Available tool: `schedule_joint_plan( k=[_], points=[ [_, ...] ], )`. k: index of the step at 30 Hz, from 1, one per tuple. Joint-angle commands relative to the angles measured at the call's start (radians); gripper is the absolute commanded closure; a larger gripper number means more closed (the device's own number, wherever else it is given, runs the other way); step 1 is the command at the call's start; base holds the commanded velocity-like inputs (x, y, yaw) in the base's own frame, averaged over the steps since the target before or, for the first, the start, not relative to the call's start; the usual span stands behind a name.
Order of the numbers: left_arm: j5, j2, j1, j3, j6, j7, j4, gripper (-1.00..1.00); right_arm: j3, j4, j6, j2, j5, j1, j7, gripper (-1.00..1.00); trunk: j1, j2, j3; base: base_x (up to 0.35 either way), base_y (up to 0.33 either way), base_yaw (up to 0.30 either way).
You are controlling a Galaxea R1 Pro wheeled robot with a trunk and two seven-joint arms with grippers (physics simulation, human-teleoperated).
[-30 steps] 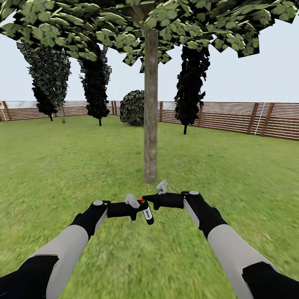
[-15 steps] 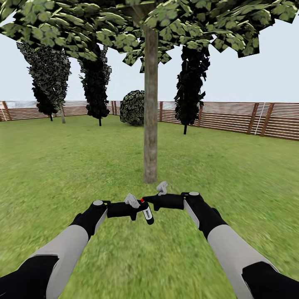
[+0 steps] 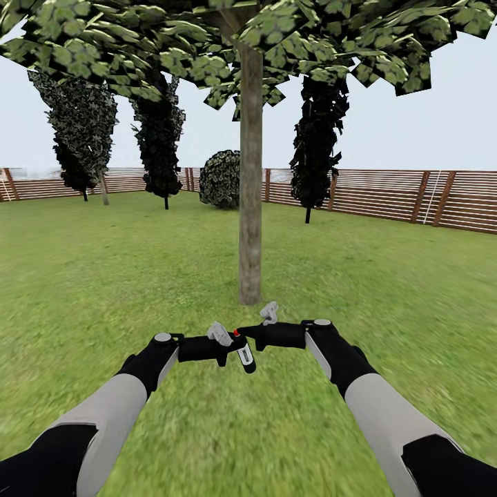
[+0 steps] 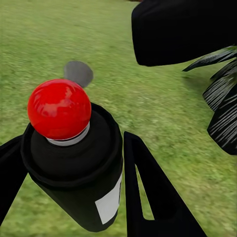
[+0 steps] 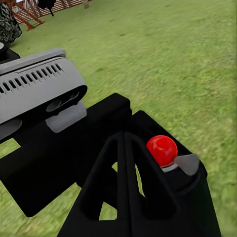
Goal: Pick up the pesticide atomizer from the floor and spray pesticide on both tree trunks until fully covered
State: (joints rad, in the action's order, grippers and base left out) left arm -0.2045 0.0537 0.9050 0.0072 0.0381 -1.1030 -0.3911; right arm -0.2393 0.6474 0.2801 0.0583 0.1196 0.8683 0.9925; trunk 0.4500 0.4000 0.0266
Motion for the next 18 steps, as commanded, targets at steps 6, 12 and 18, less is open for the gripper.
schedule_joint_plan(
  k=[6, 12, 18],
  points=[
    [0.001, 0.000, 0.000, 0.000, 0.000, 0.000, 0.000, 1.00, 0.000, 0.000, -0.001, 0.000, 0.000, 0.000, -0.003, 1.00, 0.000, 0.000, 0.000, 0.000, 0.000, 0.000],
    [0.001, 0.000, 0.000, 0.000, 0.001, 0.000, 0.000, 1.00, 0.000, 0.000, -0.001, 0.000, 0.000, 0.000, -0.004, 1.00, 0.000, 0.000, 0.000, 0.000, 0.000, 0.000],
    [0.001, 0.000, 0.000, 0.000, 0.003, 0.000, 0.000, 1.00, 0.000, 0.000, -0.001, 0.000, 0.000, 0.000, -0.005, 1.00, 0.000, 0.000, 0.000, 0.000, 0.000, 0.000]
  ],
)
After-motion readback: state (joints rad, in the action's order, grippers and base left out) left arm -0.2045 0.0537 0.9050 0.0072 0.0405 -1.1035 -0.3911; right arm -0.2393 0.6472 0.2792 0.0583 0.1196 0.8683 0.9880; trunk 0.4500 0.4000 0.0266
